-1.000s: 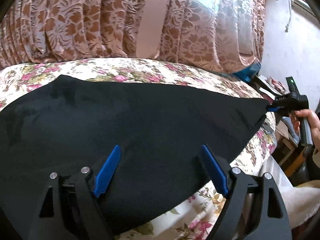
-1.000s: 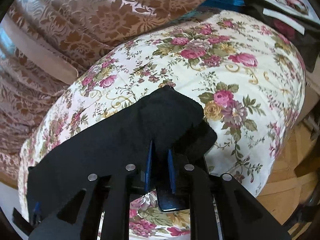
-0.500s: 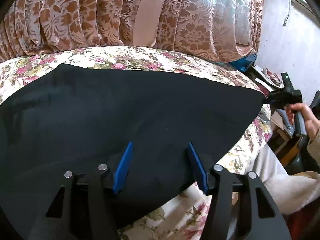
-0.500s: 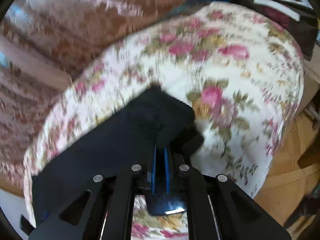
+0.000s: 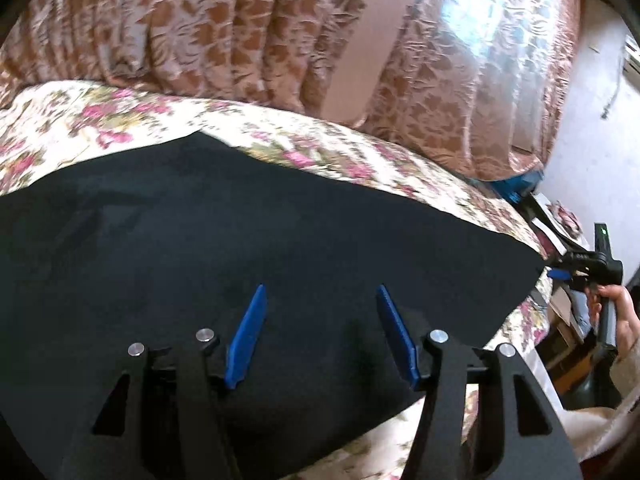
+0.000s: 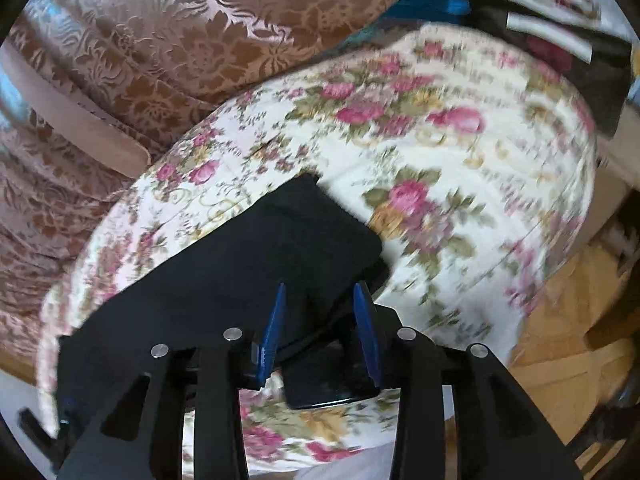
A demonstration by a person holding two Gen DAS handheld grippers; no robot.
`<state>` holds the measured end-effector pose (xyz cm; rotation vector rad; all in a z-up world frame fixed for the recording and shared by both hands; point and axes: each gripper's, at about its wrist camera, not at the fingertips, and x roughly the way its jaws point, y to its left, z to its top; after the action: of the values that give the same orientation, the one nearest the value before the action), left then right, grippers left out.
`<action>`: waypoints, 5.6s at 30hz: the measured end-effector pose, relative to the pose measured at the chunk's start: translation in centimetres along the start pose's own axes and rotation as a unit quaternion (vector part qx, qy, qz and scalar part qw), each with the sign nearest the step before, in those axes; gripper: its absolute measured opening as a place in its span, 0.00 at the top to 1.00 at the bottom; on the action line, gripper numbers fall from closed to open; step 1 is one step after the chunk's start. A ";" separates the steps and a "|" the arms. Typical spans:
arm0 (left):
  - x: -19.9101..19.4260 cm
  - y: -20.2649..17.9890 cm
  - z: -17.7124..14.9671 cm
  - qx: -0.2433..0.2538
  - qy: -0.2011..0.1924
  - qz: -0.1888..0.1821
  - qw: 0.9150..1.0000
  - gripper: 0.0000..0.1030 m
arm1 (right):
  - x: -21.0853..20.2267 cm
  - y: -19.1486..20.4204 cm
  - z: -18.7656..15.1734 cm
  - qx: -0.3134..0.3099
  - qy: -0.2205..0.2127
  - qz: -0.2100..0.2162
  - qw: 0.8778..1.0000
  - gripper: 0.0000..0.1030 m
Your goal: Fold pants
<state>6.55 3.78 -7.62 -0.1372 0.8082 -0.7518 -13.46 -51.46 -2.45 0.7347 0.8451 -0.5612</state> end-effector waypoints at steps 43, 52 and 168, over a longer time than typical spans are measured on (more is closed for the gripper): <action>-3.4 4.4 -0.6 -0.083 -0.075 0.063 0.992 0.13 | 3.7 -3.9 2.4 0.123 -0.018 0.081 0.989 0.77; -4.0 5.6 -1.2 -0.111 -0.093 0.092 0.985 0.12 | -1.3 1.5 3.0 0.064 -0.076 0.087 0.991 0.82; -9.0 4.8 -3.7 -0.189 -0.163 0.187 0.950 0.14 | 5.0 27.3 -17.6 -0.398 -0.065 0.149 0.903 0.77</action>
<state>2.61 13.78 -6.61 -0.4290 0.6271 -0.1984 0.16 -21.68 -4.94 0.0613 0.7324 0.0371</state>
